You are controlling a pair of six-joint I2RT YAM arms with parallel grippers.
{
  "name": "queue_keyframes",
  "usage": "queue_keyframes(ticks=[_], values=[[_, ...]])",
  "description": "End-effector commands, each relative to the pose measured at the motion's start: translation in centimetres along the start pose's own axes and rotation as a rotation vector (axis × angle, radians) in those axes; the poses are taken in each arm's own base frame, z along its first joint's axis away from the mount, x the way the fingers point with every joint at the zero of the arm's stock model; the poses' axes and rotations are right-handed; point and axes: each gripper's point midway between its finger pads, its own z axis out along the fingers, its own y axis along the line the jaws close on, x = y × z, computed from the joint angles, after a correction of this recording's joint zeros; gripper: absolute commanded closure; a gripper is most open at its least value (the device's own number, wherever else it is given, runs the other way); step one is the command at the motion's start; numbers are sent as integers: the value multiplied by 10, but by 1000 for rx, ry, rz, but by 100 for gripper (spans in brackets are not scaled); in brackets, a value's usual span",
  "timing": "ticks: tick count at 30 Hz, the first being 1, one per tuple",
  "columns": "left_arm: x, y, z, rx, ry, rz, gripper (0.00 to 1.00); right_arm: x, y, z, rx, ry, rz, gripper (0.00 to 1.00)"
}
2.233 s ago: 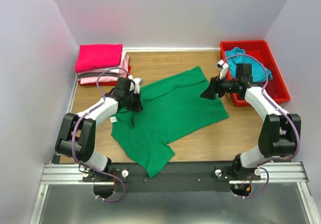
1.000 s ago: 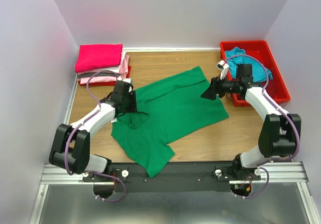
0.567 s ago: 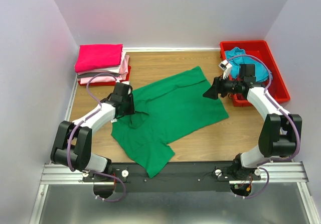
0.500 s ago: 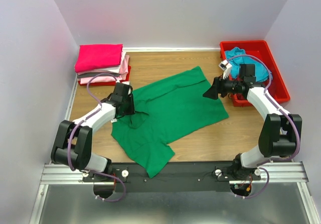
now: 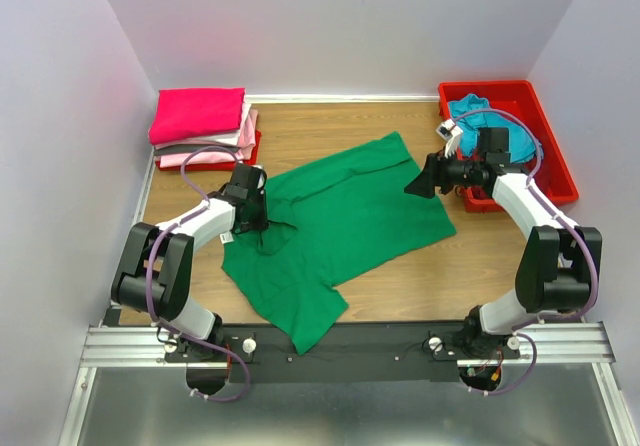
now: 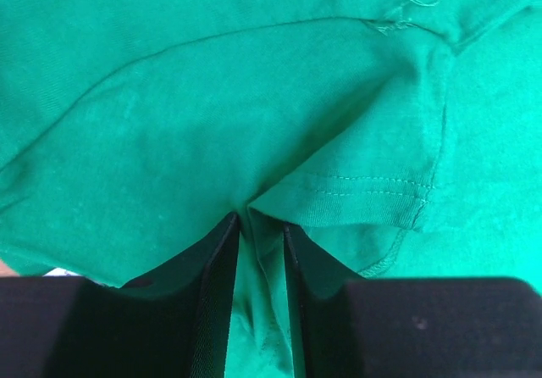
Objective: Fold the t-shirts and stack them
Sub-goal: Fold the tshirt
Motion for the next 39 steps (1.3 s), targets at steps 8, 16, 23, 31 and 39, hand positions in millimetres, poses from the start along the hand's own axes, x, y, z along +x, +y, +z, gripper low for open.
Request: queue_keyframes(ticks=[8, 16, 23, 31, 39], values=[[-13, -17, -16, 97, -37, 29, 66, 11, -3, 2, -20, 18, 33, 24], [-10, -23, -16, 127, -29, 37, 72, 11, -3, 2, -21, 19, 34, 24], [-7, -29, -18, 155, -27, 40, 96, 10, -2, 1, -27, 14, 38, 24], [2, -52, -27, 228, -13, 80, 100, 8, 0, -1, -32, 9, 35, 24], [22, -68, -24, 263, 31, 125, 100, 8, 0, -2, -33, 6, 36, 24]])
